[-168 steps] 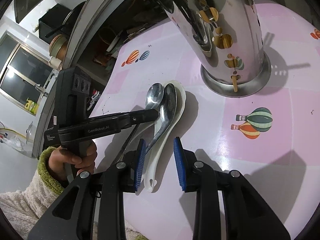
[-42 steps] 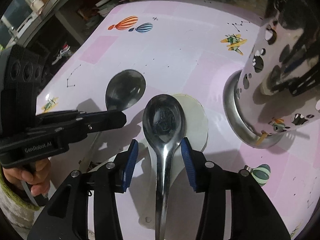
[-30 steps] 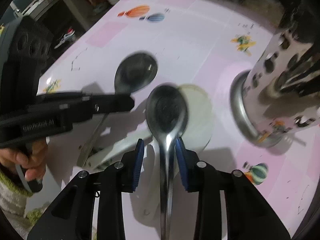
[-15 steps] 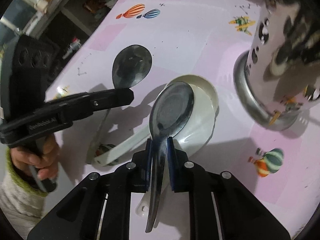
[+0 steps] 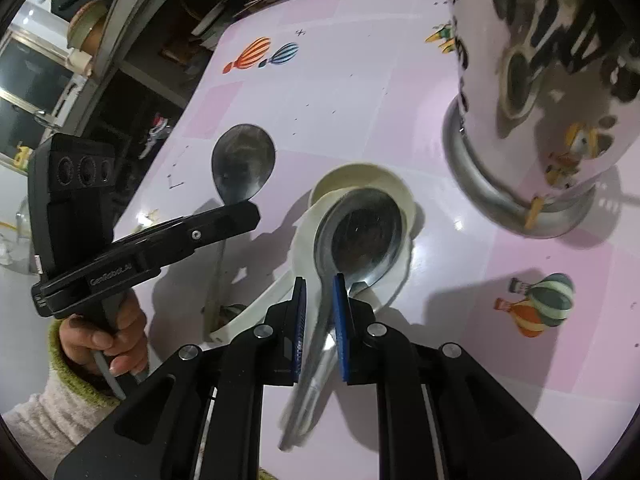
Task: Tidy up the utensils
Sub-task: 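Open the right tool over the steel spoon in the white spoon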
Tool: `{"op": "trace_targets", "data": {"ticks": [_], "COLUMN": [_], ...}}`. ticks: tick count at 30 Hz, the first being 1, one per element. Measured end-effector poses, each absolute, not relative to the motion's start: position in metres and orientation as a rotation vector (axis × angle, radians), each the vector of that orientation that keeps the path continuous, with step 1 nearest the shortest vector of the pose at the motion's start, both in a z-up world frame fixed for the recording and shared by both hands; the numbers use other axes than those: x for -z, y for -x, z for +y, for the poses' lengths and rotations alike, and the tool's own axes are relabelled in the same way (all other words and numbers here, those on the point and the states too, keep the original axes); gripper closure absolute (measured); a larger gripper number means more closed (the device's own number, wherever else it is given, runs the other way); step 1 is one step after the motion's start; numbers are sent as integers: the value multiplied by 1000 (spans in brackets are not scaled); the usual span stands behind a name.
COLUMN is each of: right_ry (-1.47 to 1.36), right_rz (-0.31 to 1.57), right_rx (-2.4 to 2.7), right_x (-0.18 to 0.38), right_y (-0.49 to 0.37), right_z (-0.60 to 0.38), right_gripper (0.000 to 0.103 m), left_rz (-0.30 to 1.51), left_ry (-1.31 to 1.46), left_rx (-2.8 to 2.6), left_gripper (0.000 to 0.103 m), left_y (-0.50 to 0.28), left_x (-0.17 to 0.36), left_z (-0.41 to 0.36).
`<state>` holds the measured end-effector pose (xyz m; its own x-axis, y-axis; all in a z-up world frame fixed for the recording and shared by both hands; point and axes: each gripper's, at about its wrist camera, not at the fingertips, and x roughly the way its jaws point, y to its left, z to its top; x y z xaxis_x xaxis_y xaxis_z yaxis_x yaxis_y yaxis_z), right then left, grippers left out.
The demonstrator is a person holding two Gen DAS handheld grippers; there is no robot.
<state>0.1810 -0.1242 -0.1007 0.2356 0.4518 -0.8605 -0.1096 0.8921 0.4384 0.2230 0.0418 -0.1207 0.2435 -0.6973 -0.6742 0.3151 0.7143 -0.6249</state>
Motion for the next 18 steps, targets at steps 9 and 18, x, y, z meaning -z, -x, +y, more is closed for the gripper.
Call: {"op": "trace_targets", "data": {"ticks": [9, 18], "right_ry": [-266, -203], "right_rz": [1254, 1202], "right_rx": [-347, -257], "right_x": [90, 86], "right_y": [-173, -173], "right_z": [-128, -113], "right_gripper": [67, 56], "left_rz": [1128, 1124], "left_ry": [401, 405], "left_rx": [714, 717], "left_gripper": [101, 101], "left_y": [-223, -221], "left_x": [121, 122], "left_z": [42, 41]}}
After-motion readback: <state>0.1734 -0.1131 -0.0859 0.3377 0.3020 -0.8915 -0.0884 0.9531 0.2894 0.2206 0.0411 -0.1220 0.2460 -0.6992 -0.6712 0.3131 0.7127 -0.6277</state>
